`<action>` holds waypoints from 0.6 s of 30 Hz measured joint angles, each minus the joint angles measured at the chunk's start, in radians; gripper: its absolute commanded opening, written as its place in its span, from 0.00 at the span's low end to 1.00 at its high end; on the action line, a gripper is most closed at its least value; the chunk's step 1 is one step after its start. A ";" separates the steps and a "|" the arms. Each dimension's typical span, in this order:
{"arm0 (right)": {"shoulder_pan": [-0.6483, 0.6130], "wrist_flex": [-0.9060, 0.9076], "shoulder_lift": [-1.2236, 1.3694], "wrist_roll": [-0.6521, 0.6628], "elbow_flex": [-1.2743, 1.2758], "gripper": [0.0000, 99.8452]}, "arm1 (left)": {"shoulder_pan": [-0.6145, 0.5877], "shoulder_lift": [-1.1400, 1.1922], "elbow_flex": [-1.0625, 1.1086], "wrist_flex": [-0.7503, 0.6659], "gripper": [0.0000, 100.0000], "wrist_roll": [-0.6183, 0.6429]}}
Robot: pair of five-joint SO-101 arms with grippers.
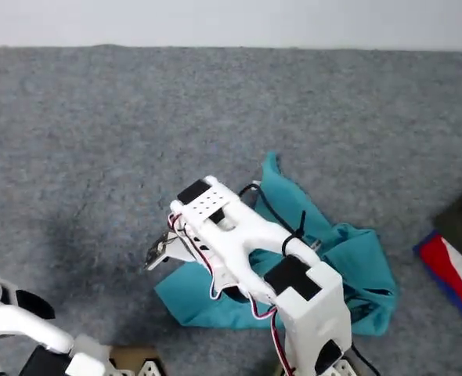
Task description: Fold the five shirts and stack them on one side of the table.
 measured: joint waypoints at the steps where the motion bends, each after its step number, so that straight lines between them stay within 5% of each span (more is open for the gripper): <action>1: -0.002 0.000 0.000 0.000 0.000 0.00 | 0.000 0.000 0.000 0.000 0.24 0.000; 9: -0.002 0.000 0.000 -0.003 0.000 0.01 | 0.000 0.000 0.000 0.000 0.24 0.000; 18: -0.002 0.000 0.000 -0.147 -0.210 0.01 | 0.000 0.000 0.000 0.000 0.24 0.000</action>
